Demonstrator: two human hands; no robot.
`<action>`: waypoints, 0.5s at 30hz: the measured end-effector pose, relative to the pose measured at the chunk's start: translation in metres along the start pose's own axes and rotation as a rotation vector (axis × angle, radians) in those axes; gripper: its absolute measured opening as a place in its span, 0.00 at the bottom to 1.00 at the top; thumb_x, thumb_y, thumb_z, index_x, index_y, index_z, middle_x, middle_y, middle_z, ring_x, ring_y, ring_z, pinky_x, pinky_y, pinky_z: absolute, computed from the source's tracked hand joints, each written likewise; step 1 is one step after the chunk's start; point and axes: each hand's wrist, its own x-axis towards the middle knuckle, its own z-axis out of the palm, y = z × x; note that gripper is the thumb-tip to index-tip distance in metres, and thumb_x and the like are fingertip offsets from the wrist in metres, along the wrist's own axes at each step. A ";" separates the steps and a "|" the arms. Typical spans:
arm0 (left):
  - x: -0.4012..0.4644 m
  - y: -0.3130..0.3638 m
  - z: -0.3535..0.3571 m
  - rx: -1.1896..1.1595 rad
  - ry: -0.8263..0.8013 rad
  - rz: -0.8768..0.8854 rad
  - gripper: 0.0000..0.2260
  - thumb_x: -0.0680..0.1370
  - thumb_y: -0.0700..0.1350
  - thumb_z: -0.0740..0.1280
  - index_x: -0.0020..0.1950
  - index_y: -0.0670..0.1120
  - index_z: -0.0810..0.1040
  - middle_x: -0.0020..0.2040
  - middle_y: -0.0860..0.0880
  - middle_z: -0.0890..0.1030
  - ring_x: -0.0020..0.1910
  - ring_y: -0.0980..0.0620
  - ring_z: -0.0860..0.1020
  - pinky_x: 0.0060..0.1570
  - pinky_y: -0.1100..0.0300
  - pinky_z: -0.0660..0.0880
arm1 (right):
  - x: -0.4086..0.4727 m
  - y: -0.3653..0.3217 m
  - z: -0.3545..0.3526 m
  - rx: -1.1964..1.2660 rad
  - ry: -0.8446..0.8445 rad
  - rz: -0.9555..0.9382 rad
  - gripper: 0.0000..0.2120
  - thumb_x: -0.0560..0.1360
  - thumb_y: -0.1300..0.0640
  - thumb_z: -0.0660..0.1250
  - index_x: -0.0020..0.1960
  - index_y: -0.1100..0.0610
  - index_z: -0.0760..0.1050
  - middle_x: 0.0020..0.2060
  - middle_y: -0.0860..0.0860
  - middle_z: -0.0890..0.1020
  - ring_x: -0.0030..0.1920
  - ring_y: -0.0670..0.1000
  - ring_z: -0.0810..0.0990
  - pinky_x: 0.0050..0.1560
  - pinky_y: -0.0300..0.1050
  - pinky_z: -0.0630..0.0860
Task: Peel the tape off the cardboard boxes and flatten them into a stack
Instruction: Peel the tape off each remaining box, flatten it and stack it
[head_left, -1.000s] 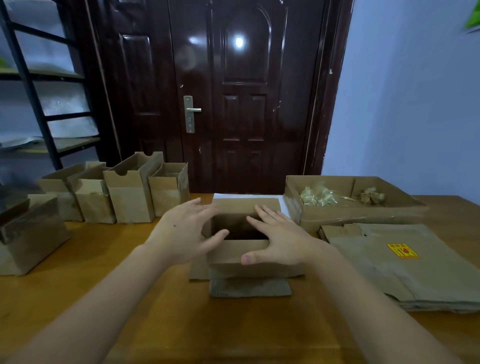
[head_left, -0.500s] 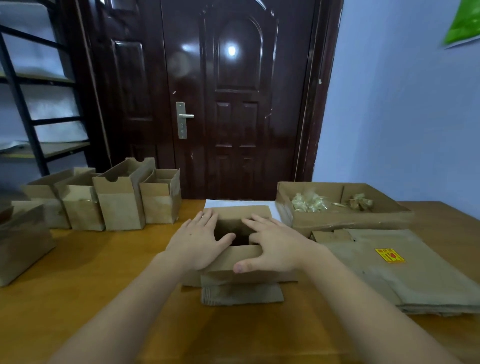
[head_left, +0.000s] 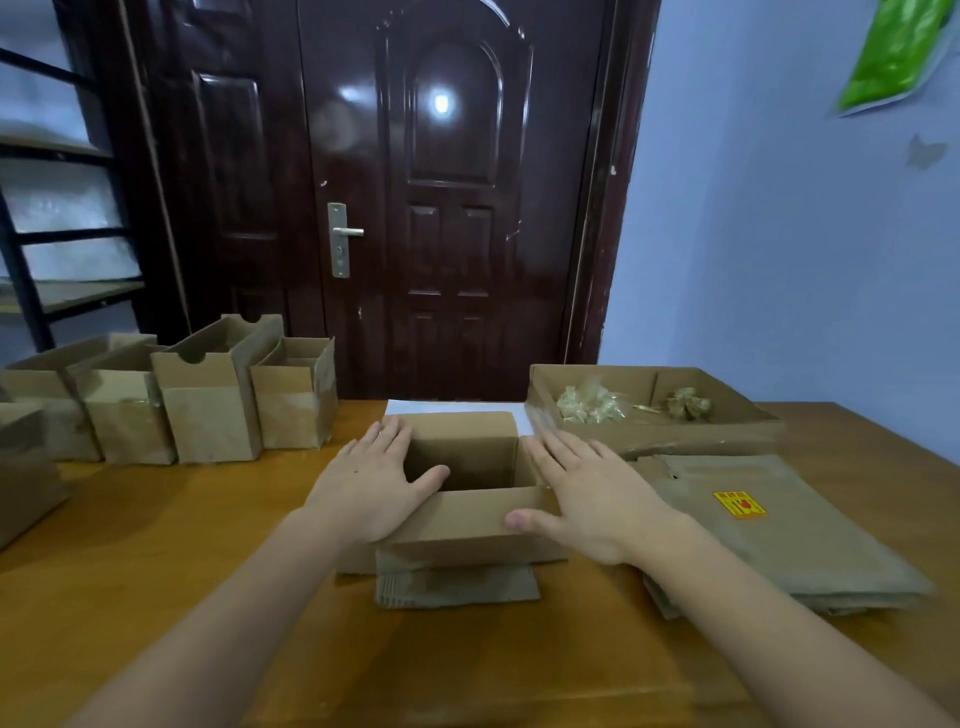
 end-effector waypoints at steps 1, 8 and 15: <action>0.000 0.000 0.000 -0.005 0.008 0.003 0.41 0.79 0.74 0.43 0.85 0.51 0.47 0.85 0.51 0.47 0.83 0.51 0.47 0.80 0.50 0.49 | -0.002 -0.002 0.006 0.069 -0.001 0.027 0.49 0.73 0.19 0.40 0.83 0.49 0.36 0.82 0.48 0.42 0.82 0.49 0.42 0.80 0.52 0.46; -0.011 -0.004 -0.003 -0.125 -0.070 0.139 0.48 0.71 0.81 0.40 0.85 0.54 0.45 0.83 0.56 0.40 0.83 0.54 0.47 0.78 0.55 0.54 | 0.005 -0.022 0.031 0.518 0.072 0.175 0.41 0.81 0.32 0.48 0.81 0.48 0.29 0.78 0.41 0.28 0.79 0.45 0.30 0.79 0.50 0.50; -0.032 0.001 -0.002 -0.158 -0.047 0.242 0.40 0.76 0.76 0.50 0.84 0.59 0.52 0.83 0.60 0.39 0.80 0.55 0.59 0.72 0.57 0.66 | 0.032 -0.042 0.034 0.988 0.257 0.288 0.40 0.83 0.39 0.58 0.83 0.51 0.37 0.80 0.41 0.32 0.82 0.49 0.46 0.80 0.51 0.56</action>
